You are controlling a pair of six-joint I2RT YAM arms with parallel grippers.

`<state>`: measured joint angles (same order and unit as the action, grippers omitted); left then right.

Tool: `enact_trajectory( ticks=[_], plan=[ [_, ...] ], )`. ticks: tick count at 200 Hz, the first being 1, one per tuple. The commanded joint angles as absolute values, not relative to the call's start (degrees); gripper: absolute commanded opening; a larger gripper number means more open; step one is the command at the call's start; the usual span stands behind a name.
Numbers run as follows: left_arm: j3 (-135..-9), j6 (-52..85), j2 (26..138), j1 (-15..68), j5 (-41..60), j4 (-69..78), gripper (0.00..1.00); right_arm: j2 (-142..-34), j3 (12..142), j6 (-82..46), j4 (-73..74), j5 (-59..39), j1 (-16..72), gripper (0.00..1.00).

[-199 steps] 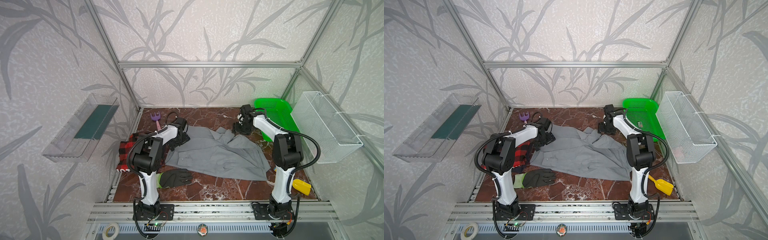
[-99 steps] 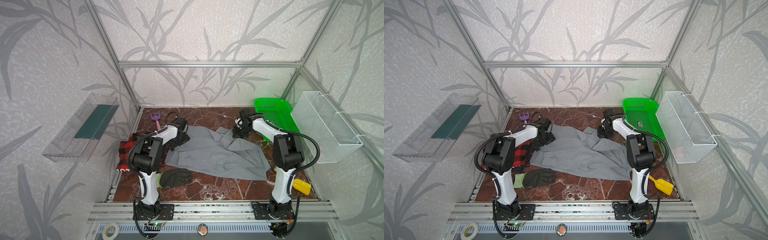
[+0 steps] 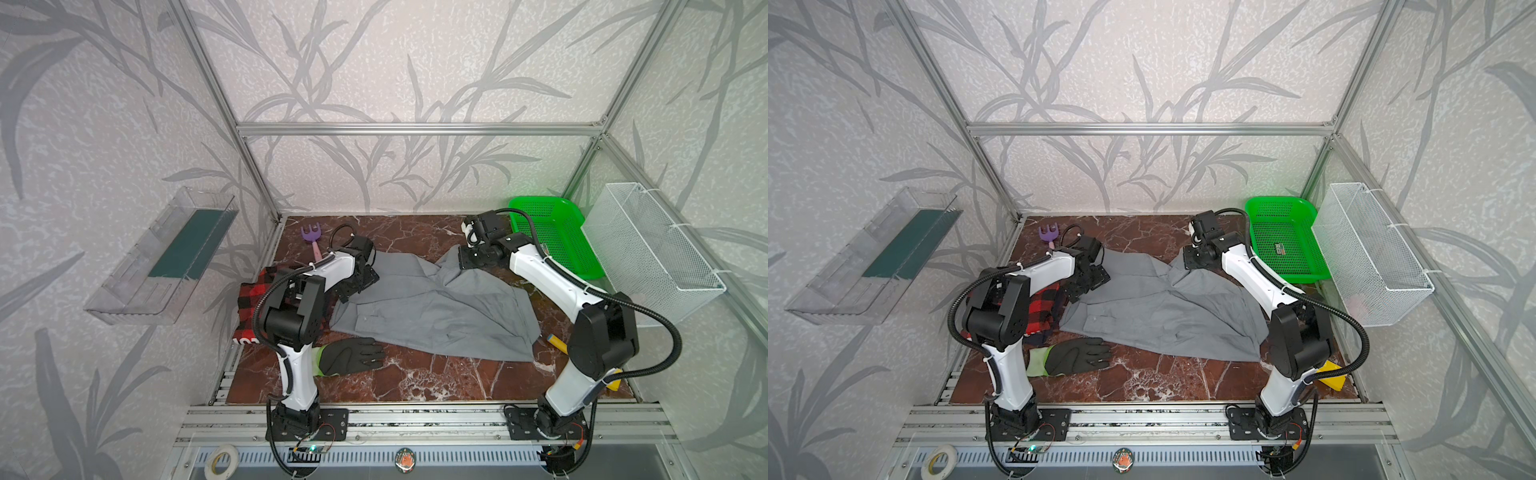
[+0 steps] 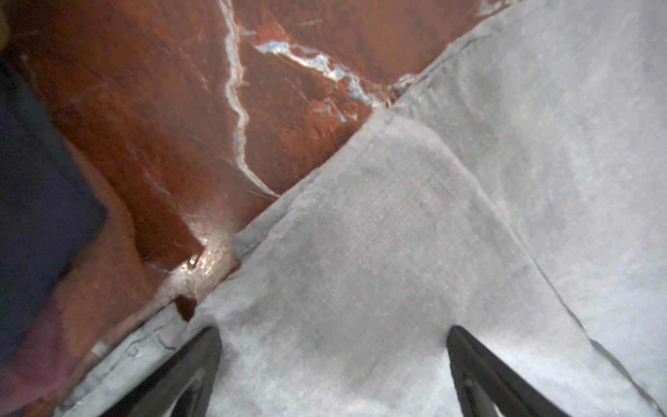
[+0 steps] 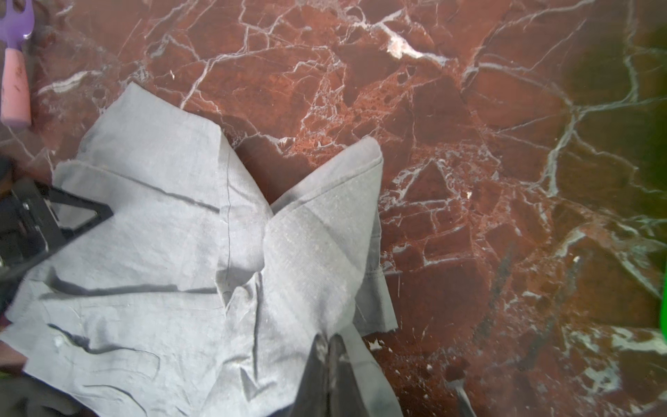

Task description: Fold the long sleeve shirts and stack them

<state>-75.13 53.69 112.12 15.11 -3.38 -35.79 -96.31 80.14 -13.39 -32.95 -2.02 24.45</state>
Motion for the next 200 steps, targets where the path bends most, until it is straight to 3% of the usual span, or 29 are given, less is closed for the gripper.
enact_trajectory(
  ticks=[1,52,72,105,136,200],
  plan=[
    [-71.98,55.38,114.60,14.68,-2.41,-37.43,0.99,-92.13,74.66,-12.90,-25.85,-3.01,28.69,0.09],
    [-72.16,55.28,114.29,14.73,-2.57,-37.52,0.99,-90.74,62.43,-21.47,-20.59,-10.85,35.55,0.29],
    [-72.07,55.38,114.31,14.76,-2.32,-37.44,0.99,-88.63,62.27,-22.88,-21.61,-12.15,32.45,0.35],
    [-71.82,55.35,113.58,14.81,-2.36,-37.40,0.99,-84.06,66.36,-24.54,-24.42,-9.85,22.34,0.53],
    [-71.89,55.13,113.52,14.82,-2.37,-37.26,0.99,-89.19,73.01,-26.05,-26.47,-13.72,15.55,0.57],
    [-72.07,55.03,113.83,14.90,-2.11,-37.18,0.99,-102.50,78.01,-23.82,-26.59,-15.56,15.91,0.64]
  ],
)
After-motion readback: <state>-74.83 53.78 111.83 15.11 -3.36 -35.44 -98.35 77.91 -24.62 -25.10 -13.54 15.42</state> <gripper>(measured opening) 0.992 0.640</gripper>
